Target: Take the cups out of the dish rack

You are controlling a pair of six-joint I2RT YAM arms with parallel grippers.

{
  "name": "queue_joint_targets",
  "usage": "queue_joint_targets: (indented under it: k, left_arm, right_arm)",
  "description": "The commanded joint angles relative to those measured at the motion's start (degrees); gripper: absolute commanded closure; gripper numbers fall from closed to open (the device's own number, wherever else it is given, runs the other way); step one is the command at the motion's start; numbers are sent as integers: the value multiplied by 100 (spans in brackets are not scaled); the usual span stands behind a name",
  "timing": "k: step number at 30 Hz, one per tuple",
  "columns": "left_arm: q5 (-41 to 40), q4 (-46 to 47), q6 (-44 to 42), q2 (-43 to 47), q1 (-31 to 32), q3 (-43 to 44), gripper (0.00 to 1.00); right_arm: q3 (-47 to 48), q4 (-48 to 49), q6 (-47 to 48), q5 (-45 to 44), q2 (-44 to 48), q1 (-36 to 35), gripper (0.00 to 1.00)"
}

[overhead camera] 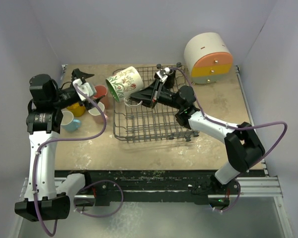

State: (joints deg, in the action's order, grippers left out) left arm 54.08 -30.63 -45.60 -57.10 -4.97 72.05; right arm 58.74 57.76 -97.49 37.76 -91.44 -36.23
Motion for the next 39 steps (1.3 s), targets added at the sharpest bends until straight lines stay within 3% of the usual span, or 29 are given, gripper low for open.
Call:
queue_joint_targets:
  k: [1,10,22,30,34,36,39]
  left_arm:
    - [314,939,868,-69,40,432,12]
    - [502,1305,1558,-179,83,581,20]
    - [494,1297,1625,-182,154,624,41]
    - [527,1338,1734,-187,163,656,64]
    - [501,1480,2025,-189,161,641,100]
    - [521,1494,2099,-191,163,641,100]
    - [550,1350,2135,-209,156,671,100]
  right_arm:
    - [238,1460,-379,-52,469,-172,100]
    - [507,1511,-513,-120,467,-392,100]
    - [956,2182,-962,-561,103,-799,100]
    - [876,2178,-1010,-666,59,-882,100]
    - [856,2181,-1013,-678,-34,-930,100]
    - [795,2175,-1013,-686,-57,-930,97]
    - [657,2115,-1009,-691,-31,-930,86]
